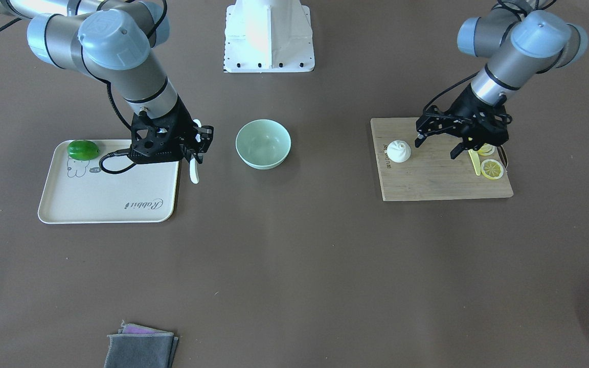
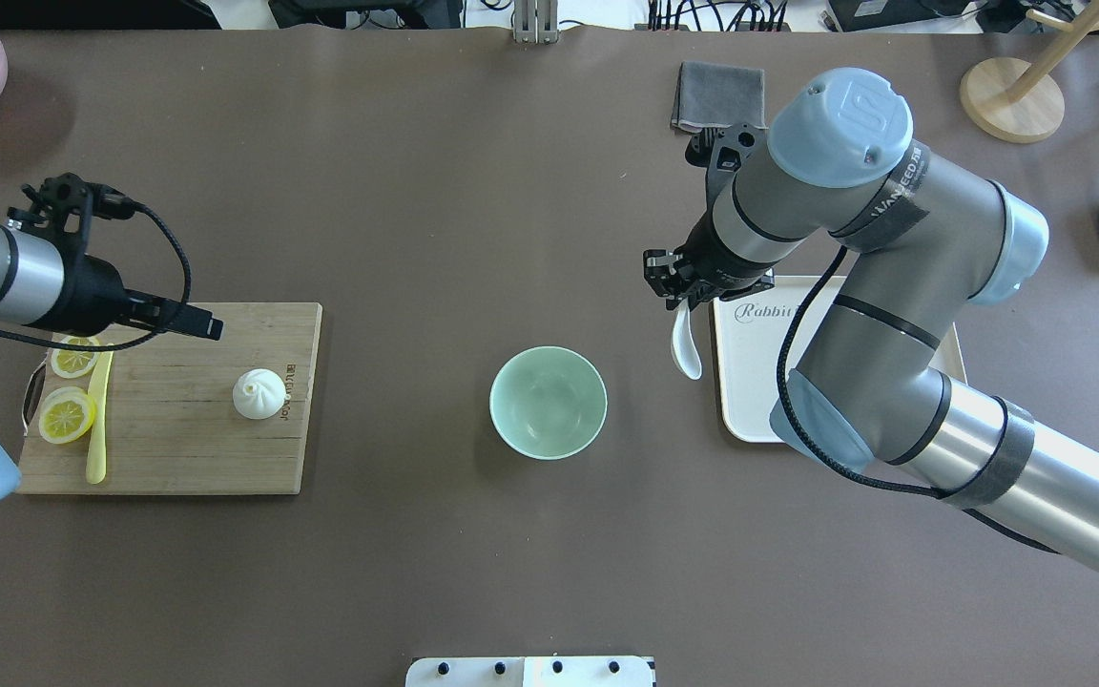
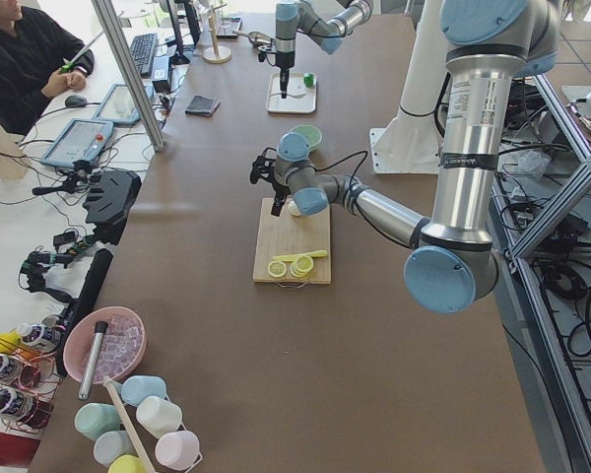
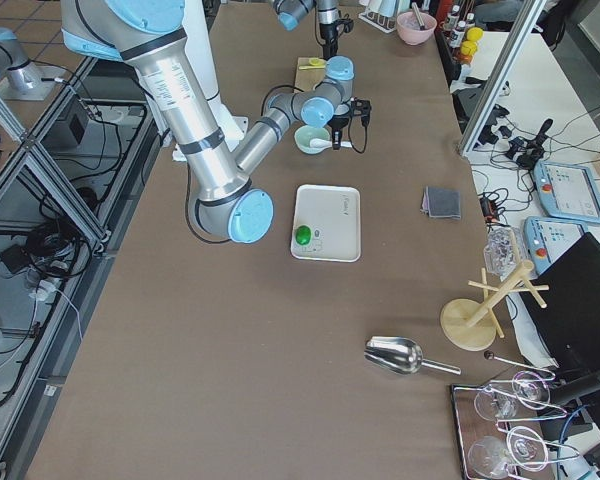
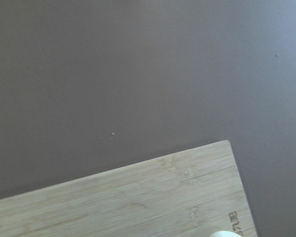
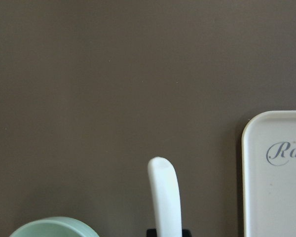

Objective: Put spoon and bun in bowl

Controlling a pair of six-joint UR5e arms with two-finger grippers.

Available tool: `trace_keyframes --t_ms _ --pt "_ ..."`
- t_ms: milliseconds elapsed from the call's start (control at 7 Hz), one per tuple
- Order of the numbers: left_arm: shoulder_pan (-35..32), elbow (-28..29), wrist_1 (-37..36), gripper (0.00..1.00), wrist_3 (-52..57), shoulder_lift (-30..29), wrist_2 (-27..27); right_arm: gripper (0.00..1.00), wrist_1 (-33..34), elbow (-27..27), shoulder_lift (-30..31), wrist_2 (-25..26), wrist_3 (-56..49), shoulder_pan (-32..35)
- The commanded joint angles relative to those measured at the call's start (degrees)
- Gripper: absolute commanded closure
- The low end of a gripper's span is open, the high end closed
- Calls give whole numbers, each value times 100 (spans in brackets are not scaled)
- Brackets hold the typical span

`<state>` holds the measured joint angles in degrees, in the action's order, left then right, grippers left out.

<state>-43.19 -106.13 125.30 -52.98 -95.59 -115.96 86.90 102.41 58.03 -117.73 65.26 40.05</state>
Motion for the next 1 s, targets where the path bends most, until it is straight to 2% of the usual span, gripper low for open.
trace_keyframes --t_ms 0,429,857 --pt "731 144 -23 3 -388 -319 679 100 29 -54 -204 4 109 -76" --pt "733 206 -14 18 -336 -250 742 100 20 -54 -327 13 302 -172" --pt "733 215 -40 19 -345 -233 742 100 3 -89 -345 31 303 -243"
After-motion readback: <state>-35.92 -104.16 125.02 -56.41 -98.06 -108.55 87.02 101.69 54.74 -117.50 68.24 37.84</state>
